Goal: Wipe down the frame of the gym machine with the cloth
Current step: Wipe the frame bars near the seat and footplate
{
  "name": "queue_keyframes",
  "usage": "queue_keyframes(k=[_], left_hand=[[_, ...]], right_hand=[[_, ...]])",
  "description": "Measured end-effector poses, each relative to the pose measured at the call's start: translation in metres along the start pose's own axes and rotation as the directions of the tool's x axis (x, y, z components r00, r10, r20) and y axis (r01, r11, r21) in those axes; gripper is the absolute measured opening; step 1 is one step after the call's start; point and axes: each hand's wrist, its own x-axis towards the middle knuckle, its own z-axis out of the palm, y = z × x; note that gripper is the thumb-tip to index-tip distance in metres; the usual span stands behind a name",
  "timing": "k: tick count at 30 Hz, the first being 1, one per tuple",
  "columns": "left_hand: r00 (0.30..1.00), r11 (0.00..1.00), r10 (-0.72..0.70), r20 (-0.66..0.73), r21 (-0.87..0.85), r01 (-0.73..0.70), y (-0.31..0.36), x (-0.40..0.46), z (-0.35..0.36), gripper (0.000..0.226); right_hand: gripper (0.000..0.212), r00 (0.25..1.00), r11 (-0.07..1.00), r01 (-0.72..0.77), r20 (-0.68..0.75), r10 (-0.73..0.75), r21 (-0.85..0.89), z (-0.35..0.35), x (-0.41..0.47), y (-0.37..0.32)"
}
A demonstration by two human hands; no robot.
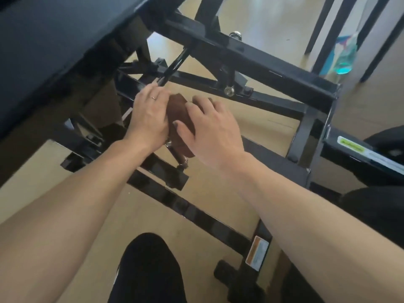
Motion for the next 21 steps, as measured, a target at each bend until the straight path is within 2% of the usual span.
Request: queue_keyframes(k=[3, 8, 13, 17, 21], left_hand=[[0.999, 0.998, -0.035, 0.01, 0.049, 0.034, 0.006, 0.001, -0.002, 0.039], [0.998, 0.995, -0.065, -0.015, 0.078, 0.066, 0.01, 0.0, 0.003, 0.033], [0.998, 0.996, -0.054, -0.041, 0.071, 0.057, 0.01, -0.001, 0.004, 0.033], [0.997, 0.995, -0.064, -0.043, 0.078, 0.067, 0.01, -0.003, 0.006, 0.036], [0.997, 0.995, -0.057, -0.046, 0.079, 0.06, 0.009, -0.002, 0.006, 0.04]], right_hand=[[0.048, 0.999, 0.998, -0.051, -0.005, 0.051, -0.039, -0.006, -0.015, 0.003], [0.053, 0.963, 0.969, -0.241, -0.138, 0.232, -0.053, -0.018, -0.076, 0.036], [0.06, 0.92, 0.91, -0.388, -0.124, 0.373, -0.146, -0.02, -0.079, 0.019], [0.059, 0.976, 0.952, -0.215, -0.067, 0.205, -0.218, -0.003, -0.028, -0.025], [0.049, 0.977, 0.96, -0.187, -0.137, 0.161, -0.207, 0.008, -0.021, -0.032]])
